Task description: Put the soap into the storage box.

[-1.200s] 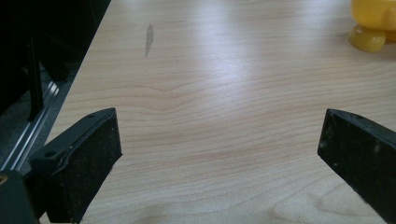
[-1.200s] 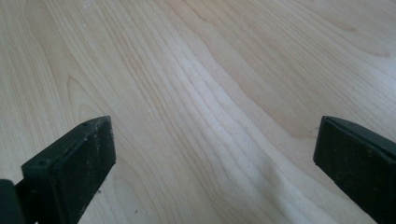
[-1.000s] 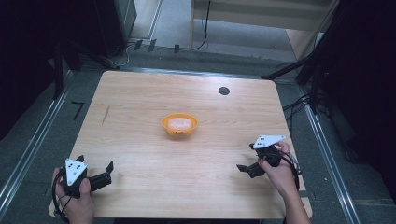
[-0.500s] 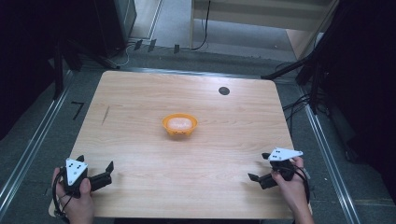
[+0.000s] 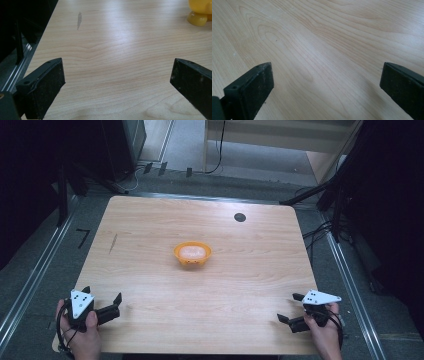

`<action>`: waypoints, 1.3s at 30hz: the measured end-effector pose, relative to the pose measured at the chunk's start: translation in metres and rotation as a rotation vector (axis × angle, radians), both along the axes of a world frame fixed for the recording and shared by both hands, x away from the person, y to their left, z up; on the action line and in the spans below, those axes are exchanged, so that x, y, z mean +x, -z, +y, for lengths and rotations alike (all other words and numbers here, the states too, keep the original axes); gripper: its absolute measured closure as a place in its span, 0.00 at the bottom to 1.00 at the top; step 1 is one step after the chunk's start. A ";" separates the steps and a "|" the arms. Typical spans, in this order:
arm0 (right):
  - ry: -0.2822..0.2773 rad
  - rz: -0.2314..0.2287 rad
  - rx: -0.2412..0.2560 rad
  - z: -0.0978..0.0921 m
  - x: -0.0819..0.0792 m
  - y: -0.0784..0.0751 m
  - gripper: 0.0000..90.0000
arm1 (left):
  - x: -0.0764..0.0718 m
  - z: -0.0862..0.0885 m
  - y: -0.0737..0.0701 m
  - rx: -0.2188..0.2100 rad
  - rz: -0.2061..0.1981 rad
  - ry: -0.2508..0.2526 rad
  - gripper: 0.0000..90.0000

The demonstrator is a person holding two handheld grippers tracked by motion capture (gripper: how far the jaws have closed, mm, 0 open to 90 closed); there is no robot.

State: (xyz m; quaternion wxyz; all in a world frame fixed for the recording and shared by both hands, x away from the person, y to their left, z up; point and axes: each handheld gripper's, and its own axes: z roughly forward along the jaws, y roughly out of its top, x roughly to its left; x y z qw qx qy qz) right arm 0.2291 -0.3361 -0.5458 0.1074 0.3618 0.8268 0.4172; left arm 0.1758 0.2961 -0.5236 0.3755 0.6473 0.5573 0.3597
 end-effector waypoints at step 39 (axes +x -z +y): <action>0.162 -0.081 0.109 -0.058 -0.043 0.011 0.00 | 0.002 0.000 0.000 -0.003 0.018 0.007 0.00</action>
